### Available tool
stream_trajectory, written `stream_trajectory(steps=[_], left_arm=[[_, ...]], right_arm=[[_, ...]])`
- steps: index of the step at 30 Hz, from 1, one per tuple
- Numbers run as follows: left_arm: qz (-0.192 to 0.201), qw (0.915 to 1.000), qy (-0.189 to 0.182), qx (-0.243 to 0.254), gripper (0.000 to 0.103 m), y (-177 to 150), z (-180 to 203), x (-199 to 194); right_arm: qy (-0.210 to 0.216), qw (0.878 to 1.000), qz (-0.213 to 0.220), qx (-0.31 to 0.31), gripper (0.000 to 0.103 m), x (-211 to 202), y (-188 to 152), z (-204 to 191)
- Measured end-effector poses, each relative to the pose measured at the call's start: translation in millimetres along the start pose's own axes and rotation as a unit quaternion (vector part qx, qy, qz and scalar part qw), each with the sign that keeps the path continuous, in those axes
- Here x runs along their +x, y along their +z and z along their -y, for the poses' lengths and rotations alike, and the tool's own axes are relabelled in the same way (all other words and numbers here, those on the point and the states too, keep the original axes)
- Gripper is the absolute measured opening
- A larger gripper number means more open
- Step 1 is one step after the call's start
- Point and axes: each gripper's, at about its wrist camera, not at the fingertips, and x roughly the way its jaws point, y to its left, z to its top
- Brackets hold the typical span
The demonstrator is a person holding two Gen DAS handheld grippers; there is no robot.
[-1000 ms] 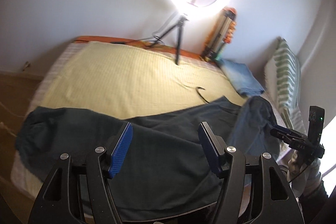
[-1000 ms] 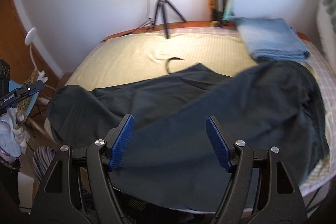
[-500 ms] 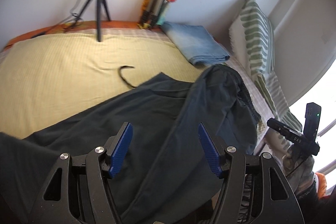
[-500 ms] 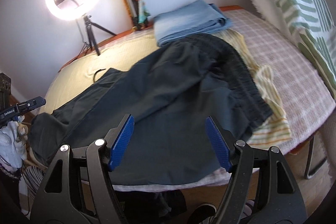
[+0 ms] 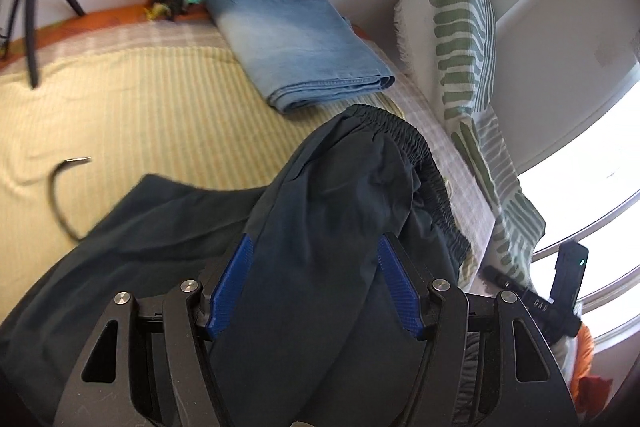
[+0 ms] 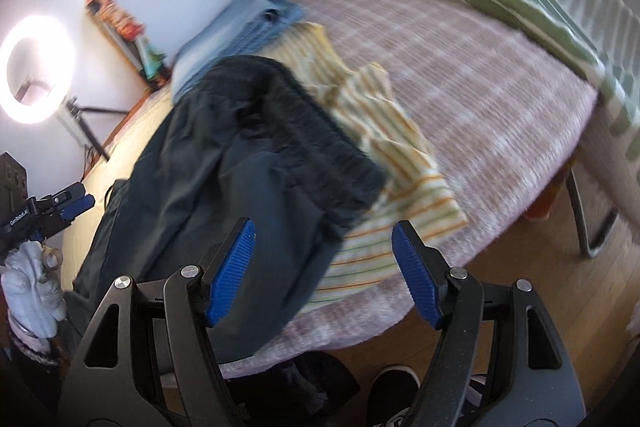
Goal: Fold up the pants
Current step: 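Grasp the elastic waistband with the left tool and lift it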
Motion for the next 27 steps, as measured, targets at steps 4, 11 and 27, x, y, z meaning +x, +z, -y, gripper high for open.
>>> stream_trajectory(steps=[4, 11, 27], left_arm=[[-0.026, 0.9994, -0.012, -0.022, 0.065, 22.5, -3.5, 36.8], [-0.056, 0.9967, -0.004, -0.059, 0.065, 44.8, -12.4, 80.1], [-0.036, 0.9993, -0.001, 0.007, 0.005, 55.9, 16.7, 94.1]], right_arm=[[0.003, 1.0, 0.0, 0.018, 0.074, 10.6, 4.7, 14.8], [0.007, 1.0, -0.005, 0.009, 0.074, 27.3, 13.2, 14.3], [0.023, 1.0, 0.004, 0.02, 0.066, 37.7, 19.7, 17.9]])
